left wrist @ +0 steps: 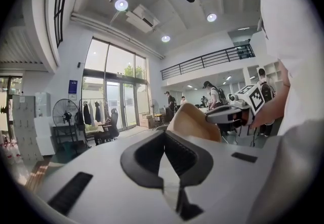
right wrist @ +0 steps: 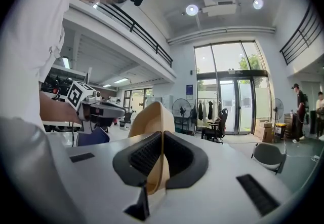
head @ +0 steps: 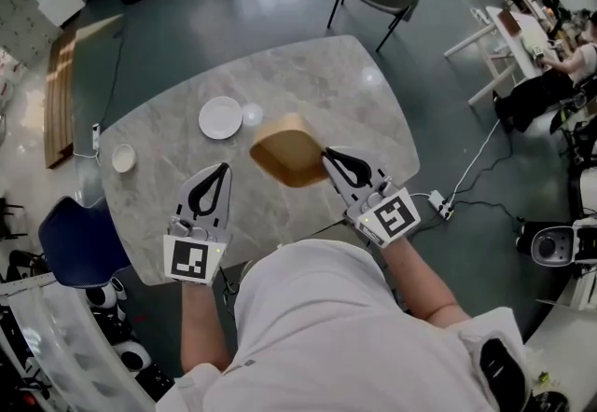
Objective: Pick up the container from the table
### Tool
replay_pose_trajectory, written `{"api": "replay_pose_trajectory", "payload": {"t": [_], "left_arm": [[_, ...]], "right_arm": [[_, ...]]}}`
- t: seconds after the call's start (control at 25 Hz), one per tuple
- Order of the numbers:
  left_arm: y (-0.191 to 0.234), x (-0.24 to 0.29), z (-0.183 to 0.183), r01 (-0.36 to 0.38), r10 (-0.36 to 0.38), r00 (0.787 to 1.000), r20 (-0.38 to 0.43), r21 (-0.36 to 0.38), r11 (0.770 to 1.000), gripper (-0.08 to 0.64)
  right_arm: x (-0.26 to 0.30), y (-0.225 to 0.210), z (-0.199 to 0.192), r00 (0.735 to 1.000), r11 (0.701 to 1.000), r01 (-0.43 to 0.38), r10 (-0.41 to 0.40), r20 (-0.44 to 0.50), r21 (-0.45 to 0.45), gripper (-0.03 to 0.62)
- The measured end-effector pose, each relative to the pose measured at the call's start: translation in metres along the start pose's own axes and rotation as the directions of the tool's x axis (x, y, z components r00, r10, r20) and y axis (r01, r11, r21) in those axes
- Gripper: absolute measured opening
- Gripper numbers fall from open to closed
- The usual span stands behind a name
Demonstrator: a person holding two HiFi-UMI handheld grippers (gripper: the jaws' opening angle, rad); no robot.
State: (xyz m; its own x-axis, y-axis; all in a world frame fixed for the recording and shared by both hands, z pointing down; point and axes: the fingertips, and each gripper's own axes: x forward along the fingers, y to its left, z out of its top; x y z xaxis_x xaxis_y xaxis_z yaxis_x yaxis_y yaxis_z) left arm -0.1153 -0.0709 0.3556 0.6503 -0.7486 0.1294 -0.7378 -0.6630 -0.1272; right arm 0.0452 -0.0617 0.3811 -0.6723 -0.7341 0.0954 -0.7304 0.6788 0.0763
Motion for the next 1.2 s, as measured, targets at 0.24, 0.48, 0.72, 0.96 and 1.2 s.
{"api": "replay_pose_trajectory", "payload": {"t": [0.24, 0.48, 0.72, 0.96, 1.2], "left_arm": [[-0.004, 0.0, 0.007, 0.019, -0.019, 1.0, 0.015, 0.01, 1.0, 0.002], [-0.01, 0.001, 0.007, 0.032, -0.032, 0.999, 0.016, 0.02, 0.999, 0.002], [-0.015, 0.0, 0.006, 0.031, -0.031, 0.999, 0.014, 0.008, 0.999, 0.002], [-0.017, 0.0, 0.0, 0.025, -0.025, 1.0, 0.006, -0.001, 1.0, 0.002], [-0.018, 0.002, -0.003, 0.023, -0.023, 1.0, -0.002, -0.01, 1.0, 0.002]], "right_arm": [[-0.004, 0.003, 0.01, 0.999, 0.999, 0.032, -0.032, 0.041, -0.01, 0.028], [-0.011, 0.0, 0.01, 0.996, 0.998, 0.055, -0.054, 0.064, -0.018, 0.028], [-0.017, -0.002, 0.005, 0.996, 0.998, 0.066, -0.066, 0.058, -0.004, 0.028], [-0.017, -0.003, -0.002, 0.997, 0.998, 0.062, -0.062, 0.038, -0.014, 0.026], [-0.017, -0.007, -0.007, 0.998, 0.998, 0.055, -0.054, 0.02, -0.02, 0.026]]}}
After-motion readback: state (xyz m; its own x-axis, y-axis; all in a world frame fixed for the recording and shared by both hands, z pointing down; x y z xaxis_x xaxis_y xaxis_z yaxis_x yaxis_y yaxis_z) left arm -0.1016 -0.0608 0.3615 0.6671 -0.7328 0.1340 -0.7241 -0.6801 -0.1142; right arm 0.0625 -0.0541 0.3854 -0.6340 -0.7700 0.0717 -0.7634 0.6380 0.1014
